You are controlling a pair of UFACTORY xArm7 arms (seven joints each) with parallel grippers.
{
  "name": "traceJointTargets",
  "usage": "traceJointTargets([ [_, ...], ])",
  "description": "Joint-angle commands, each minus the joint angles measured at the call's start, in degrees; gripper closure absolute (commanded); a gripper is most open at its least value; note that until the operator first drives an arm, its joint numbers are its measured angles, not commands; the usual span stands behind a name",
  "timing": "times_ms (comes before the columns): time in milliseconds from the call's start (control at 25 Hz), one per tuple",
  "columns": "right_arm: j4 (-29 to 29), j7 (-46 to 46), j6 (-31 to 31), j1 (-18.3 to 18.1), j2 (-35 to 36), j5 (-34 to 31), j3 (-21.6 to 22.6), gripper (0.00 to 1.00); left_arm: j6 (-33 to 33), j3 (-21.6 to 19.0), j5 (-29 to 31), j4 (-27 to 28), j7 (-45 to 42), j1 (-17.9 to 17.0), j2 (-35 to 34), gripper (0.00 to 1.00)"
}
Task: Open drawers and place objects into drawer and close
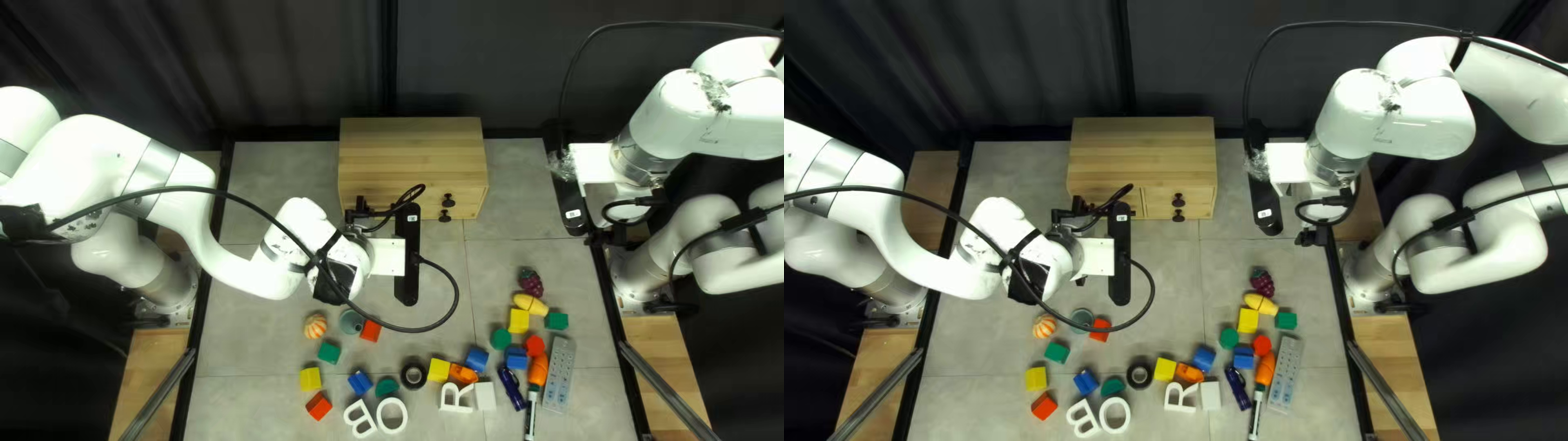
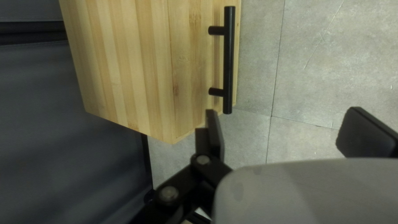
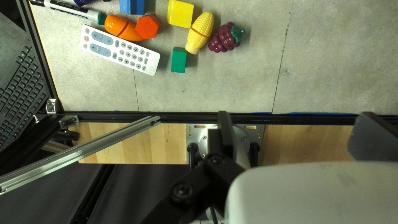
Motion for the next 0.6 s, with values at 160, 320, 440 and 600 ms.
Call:
traceJointTargets([
  [160,0.0,0.0,0.0,0.0,0.0,0.0,0.0,0.0,0.8,-2.8,-6.5,0.9,-1.1,-2.7,2.4,0.0],
  [320,0.0,0.0,0.0,0.0,0.0,0.0,0.0,0.0,-0.8,-2.8,-8.8,3.2,1.4,-2.3,6.5,0.0],
  [440,0.0,0.0,0.0,0.0,0.0,0.0,0.0,0.0,-2.3,-2.5,-8.6,3.7,1.8,-1.8,8.6,0.0],
  [600,0.0,0.0,0.0,0.0,0.0,0.0,0.0,0.0,-4.5,-1.8,-7.0,4.8,1.4,-1.5,12.0,0.0],
])
